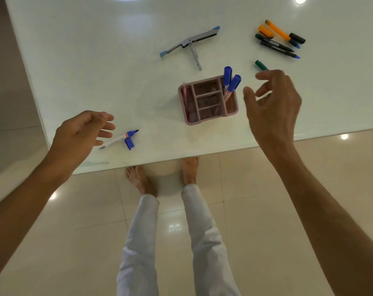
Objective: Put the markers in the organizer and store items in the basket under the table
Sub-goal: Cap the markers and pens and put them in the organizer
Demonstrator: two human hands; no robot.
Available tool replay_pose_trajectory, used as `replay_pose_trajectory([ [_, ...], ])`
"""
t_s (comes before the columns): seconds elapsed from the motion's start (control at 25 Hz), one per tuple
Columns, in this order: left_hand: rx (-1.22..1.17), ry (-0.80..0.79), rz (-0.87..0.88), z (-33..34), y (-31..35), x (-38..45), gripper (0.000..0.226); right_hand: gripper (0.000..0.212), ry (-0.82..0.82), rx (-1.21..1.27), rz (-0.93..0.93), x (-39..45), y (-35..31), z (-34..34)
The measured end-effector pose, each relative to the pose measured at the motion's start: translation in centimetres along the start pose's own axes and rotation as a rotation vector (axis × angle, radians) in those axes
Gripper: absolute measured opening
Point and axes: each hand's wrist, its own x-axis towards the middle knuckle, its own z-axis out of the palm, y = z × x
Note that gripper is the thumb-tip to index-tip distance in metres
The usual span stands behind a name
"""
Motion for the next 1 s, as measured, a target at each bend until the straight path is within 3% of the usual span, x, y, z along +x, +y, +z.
replay_pose_trajectory([
  [0.12,0.187,0.099,0.018,-1.1,-2.8,-0.5,0.017,0.020,0.026,0.021,-0.147,-2.7,-1.7,0.7],
  [0.24,0.434,0.165,0.050,0.1,-5.3,-1.8,0.026,0.011,-0.182,0.015,-0.404,-6.5,-3.4,3.3],
  [0.4,0.574,0.185,0.046,3.7,-6.5,-2.6,0.044,0.020,-0.432,-0.116,-0.541,-9.8,-6.5,9.4],
  [0.52,0.526,0.221,0.058,6.4,-7.0,-0.5,0.057,0.029,-0.529,-0.266,-0.612,-10.1,-8.9,14.0],
  [0.68,0.449,0.249,0.120,8.5,-7.4,1.6,0.037,0.030,-0.483,-0.280,-0.645,-8.6,-10.3,17.1],
  [0.84,0.361,0.316,0.158,6.7,-9.8,1.1,0.028,0.031,-0.598,-0.393,-0.815,-8.7,-11.5,19.6],
  [0.92,0.272,0.301,0.113,4.6,-11.0,0.4,0.027,0.020,-0.583,-0.510,-0.920,-9.7,-12.1,20.8],
  [1.0,0.180,0.275,0.102,2.2,-12.0,-0.6,0.025,0.014,-0.550,-0.550,-0.895,-10.1,-13.1,21.1],
])
